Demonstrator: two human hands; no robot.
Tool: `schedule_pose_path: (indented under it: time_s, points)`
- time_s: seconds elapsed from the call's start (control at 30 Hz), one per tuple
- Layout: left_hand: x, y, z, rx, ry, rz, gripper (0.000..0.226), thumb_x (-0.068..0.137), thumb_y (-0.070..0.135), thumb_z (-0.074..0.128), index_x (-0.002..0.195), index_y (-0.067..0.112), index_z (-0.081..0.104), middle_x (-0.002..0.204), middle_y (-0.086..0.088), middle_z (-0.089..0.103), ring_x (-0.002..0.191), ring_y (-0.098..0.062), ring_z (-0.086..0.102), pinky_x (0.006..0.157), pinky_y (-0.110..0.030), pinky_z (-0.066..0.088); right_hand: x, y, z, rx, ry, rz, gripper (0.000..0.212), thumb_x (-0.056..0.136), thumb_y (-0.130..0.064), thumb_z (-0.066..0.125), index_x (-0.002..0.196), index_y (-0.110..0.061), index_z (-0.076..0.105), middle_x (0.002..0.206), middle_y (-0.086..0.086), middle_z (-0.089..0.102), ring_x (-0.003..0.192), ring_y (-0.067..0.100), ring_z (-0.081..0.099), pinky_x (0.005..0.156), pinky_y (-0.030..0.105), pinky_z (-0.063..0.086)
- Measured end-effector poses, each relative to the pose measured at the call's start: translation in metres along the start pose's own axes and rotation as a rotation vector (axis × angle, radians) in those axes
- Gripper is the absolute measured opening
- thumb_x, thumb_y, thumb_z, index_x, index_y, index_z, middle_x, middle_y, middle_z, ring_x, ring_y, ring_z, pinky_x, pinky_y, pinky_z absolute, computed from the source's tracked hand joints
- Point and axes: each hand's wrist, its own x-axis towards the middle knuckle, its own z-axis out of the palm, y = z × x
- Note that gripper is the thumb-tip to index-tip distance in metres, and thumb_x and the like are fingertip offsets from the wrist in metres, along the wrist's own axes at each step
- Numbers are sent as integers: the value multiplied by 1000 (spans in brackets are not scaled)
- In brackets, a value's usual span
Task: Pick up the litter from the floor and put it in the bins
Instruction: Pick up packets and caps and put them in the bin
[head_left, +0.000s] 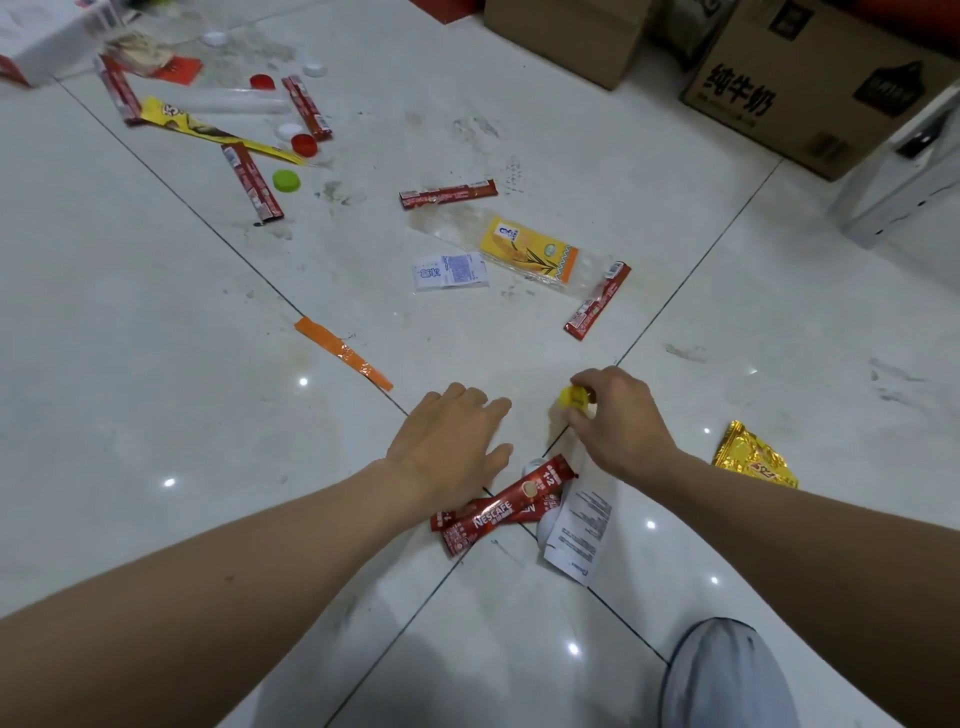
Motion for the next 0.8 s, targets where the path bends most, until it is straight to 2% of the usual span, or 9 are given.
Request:
schedule_pose_path:
  time_s: [0.17,0.33,0.5,0.6,0.7,0.8]
  points:
    - [-10,20,18,-242,-81,14,55,94,45,52,142,22,40,120,-5,53,115,-22,45,94,-34,41,-1,2,0,43,53,4,38,90,-23,64,124,-8,61,115,13,60,99,25,58,86,34,49]
    - [-11,24,31,-303,-147,49,39,88,34,64,123,23,52,103,-3,56,98,-20,50,83,-36,45,-3,2,4,65,73,-26,37,89,-20,64,124,-6,61,118,13,59,99,24,58,86,33,51]
    - [-10,25,31,-396,-137,17,39,89,20,64,126,27,53,110,0,63,98,-18,57,85,-35,49,1,3,1,82,81,-42,35,88,-17,65,121,-5,63,116,14,61,99,26,59,88,37,51]
    - [-10,20,26,-431,-102,-47,42,90,14,61,129,27,53,111,-1,62,102,-19,57,89,-36,48,4,2,-1,75,75,-44,36,88,-18,64,123,-6,62,118,13,61,101,25,59,89,34,50]
    - [-10,14,22,-521,-50,-104,41,89,8,61,125,28,55,103,-2,63,94,-20,59,84,-36,50,6,-3,-4,81,82,-55,38,90,-19,64,126,-8,61,123,12,60,106,25,59,93,35,50]
    - [-11,8,11,-617,8,-192,49,90,4,60,132,28,51,107,-4,63,90,-18,64,81,-31,54,9,-13,-8,97,79,-87,37,89,-18,65,125,-8,62,124,11,62,107,24,61,95,35,50]
